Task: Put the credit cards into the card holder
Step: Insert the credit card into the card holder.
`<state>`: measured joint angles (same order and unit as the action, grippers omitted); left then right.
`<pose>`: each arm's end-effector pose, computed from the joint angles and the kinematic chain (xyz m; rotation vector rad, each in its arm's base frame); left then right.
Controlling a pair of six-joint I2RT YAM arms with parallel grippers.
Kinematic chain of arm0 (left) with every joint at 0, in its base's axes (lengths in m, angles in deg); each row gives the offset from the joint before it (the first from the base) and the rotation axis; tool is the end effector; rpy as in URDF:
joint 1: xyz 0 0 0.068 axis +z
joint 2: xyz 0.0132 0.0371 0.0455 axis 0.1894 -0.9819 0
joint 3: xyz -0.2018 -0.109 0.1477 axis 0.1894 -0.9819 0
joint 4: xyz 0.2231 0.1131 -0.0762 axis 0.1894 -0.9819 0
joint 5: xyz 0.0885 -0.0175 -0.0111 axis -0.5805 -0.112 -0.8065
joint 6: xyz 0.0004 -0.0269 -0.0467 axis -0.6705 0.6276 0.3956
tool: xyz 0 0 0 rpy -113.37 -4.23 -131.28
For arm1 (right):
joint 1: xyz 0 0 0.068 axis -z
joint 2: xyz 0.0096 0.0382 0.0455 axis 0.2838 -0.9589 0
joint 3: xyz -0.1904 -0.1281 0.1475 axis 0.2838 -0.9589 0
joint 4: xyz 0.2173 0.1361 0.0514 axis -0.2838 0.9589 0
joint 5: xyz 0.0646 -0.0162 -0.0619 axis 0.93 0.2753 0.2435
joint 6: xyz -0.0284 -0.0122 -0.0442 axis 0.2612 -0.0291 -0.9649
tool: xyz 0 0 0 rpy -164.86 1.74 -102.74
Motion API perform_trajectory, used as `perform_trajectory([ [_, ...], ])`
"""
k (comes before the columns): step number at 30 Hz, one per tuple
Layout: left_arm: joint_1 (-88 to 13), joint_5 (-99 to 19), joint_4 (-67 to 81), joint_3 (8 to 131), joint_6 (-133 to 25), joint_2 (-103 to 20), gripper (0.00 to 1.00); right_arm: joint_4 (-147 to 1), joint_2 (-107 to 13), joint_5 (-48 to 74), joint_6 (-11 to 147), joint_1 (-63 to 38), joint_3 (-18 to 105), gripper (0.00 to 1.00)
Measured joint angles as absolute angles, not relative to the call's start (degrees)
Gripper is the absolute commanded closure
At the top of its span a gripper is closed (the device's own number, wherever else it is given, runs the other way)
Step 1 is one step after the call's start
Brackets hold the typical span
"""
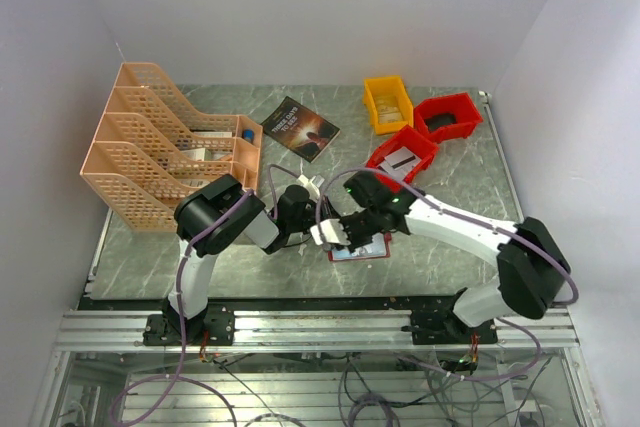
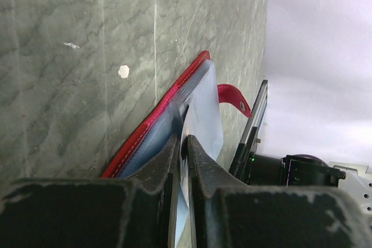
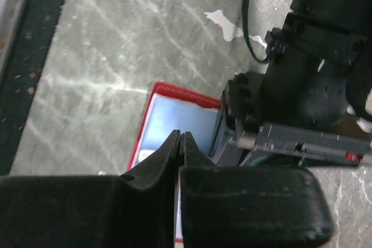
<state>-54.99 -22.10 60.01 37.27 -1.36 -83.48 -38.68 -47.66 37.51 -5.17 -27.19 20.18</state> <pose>0.2415 -0.2556 0.0809 -0.0631 2.3353 -1.5646 0.1816 0.1993 0.2120 -2.1781 1.3245 0.5945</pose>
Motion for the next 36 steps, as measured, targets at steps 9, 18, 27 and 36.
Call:
perform_trajectory([
  [9, -54.92, -21.94, 60.69, 37.27, -1.34, -83.87, 0.80, -48.01, -53.63, 24.27, 2.05, -32.50, 18.45, 1.00],
  [18, -54.92, -21.79, 61.43, 37.27, -1.32, -84.28, 0.79, -53.13, -53.63, 18.63, 2.59, -34.32, 14.85, 1.00],
  [27, -54.92, -21.77, 61.87, 37.27, -1.32, -84.55, 0.78, -54.85, -53.82, 15.22, 2.51, -34.97, 14.23, 1.00],
  [36, -54.92, -21.77, 62.04, 37.27, -1.30, -84.63, 0.75, -54.81, -54.04, 13.08, 2.20, -35.00, 13.62, 1.00],
])
